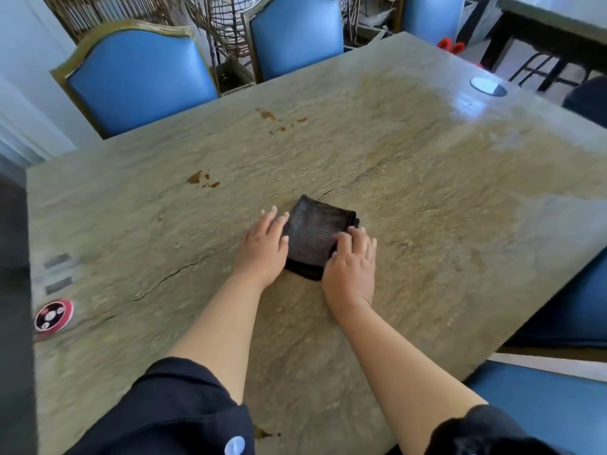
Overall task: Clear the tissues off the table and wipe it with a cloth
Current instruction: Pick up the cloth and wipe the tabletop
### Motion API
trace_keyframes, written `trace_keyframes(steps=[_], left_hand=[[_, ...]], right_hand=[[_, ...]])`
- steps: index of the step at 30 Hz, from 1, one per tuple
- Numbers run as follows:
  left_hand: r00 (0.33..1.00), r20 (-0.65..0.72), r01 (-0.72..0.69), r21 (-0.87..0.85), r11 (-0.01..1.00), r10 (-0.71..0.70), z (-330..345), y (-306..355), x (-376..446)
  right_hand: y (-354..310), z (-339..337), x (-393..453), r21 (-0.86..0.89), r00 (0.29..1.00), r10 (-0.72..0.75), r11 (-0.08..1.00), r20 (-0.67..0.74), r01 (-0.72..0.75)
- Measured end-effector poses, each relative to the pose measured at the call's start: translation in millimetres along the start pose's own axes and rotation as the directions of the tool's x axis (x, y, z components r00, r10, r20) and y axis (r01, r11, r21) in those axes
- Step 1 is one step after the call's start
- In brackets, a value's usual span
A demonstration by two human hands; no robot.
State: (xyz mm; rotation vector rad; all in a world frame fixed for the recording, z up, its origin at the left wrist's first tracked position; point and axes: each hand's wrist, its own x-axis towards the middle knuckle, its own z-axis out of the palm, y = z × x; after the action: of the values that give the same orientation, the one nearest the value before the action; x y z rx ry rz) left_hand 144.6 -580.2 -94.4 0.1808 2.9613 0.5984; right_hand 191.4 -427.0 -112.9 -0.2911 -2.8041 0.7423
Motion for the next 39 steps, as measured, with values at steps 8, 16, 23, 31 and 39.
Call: trace_keyframes(steps=[8,16,23,31,39], left_hand=[[0.995,0.063,0.069,0.160,0.985,-0.080,-11,-60,22],[0.986,-0.156,-0.055,0.020,0.998,0.058,-13,-84,48],[0.998,-0.049,-0.039,0.085,0.996,0.043,-17,-84,129],[0.984,-0.178,-0.010,0.134,0.991,0.034,-4,-82,157],[0.962,-0.270,0.052,0.061,0.997,-0.033,-21,-91,198]], right_hand=[[-43,38,40,-0.264,0.960,0.033,0.964,0.280,0.043],[-89,79,124,-0.300,0.930,0.058,0.952,0.364,0.058],[-36,57,149,-0.287,0.880,-0.230,0.885,0.415,0.367],[-91,104,229,-0.347,0.945,0.165,0.936,0.283,-0.059],[-57,91,251,-0.238,0.883,-0.244,0.903,0.400,0.357]])
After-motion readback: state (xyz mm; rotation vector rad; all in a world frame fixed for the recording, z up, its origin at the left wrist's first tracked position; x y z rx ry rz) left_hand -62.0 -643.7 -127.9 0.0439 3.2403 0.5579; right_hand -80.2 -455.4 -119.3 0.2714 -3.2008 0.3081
